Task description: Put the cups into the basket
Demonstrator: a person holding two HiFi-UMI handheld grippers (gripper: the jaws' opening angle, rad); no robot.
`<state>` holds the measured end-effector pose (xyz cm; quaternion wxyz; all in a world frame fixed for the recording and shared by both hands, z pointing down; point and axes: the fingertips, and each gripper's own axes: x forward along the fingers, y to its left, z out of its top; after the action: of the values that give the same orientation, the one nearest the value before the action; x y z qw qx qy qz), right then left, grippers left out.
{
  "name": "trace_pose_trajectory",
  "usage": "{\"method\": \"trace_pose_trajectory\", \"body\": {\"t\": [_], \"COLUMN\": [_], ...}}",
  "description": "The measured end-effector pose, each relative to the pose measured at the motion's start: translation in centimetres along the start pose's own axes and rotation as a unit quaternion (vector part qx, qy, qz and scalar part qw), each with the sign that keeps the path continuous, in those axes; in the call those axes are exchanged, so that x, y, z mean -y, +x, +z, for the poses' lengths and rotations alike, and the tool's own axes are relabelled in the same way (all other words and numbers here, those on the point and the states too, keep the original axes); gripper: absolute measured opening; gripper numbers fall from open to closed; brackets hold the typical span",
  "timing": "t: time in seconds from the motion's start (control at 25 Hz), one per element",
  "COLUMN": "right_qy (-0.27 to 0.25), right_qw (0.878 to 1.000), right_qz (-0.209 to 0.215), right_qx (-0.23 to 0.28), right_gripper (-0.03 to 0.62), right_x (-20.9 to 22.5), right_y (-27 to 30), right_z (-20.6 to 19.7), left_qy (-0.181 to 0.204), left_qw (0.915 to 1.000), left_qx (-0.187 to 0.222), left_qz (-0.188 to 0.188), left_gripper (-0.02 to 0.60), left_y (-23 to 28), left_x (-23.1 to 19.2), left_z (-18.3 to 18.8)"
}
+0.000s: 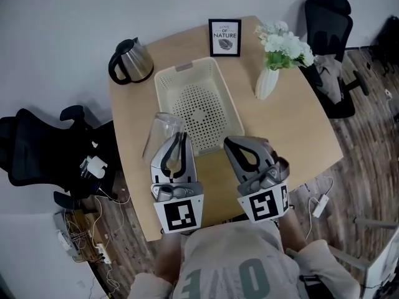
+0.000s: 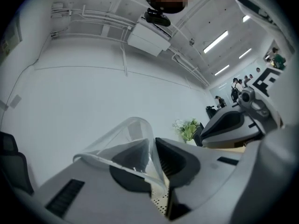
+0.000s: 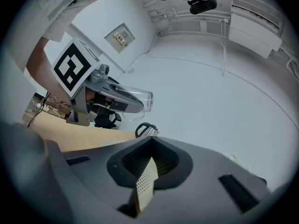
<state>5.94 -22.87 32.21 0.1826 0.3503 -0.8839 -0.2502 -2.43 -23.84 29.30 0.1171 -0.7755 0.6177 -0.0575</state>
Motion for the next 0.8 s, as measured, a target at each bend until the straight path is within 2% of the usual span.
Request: {"method": "trace_pose_trajectory", "body": {"t": [0.2, 0.36, 0.44, 0.6, 0.8], "right_qy": [0.001, 0.005, 0.009, 0.017, 0.030], "right_qw": [1.000, 1.000, 1.000, 0.999, 0.999], "right_qz": [0.016, 0.023, 0.026, 0.033, 0.040], "right_qx": [0.009, 0.009, 0.010, 0.010, 0.013], "right_gripper": [-0.002, -0.002, -0.002, -0.002, -0.002], "right_x": [0.7, 1.4, 1.6, 1.9, 2.2], "right_y": [1.4, 2.2, 2.8, 3.8, 4.9], "right_z": [-0.6, -1.4, -1.8, -2.6, -3.5], "left_qy": [0.055, 0.056, 0.069, 0.085, 0.118], "left_qw": [0.9979, 0.9968, 0.9944, 0.9858, 0.9696], "left_qx": [-0.027, -0.047, -0.069, -0.129, -0.193], "left_qz": [-0.023, -0.032, -0.039, -0.066, -0.093], "left_gripper": [0.043, 0.043, 0.043, 0.043, 0.043], "left_y": [3.4, 5.7, 6.8, 8.6, 10.4], "left_x": [0.0, 0.0, -0.2, -0.2, 0.1], "left_z": [-0.2, -0.6, -1.5, -4.5, -7.4]}}
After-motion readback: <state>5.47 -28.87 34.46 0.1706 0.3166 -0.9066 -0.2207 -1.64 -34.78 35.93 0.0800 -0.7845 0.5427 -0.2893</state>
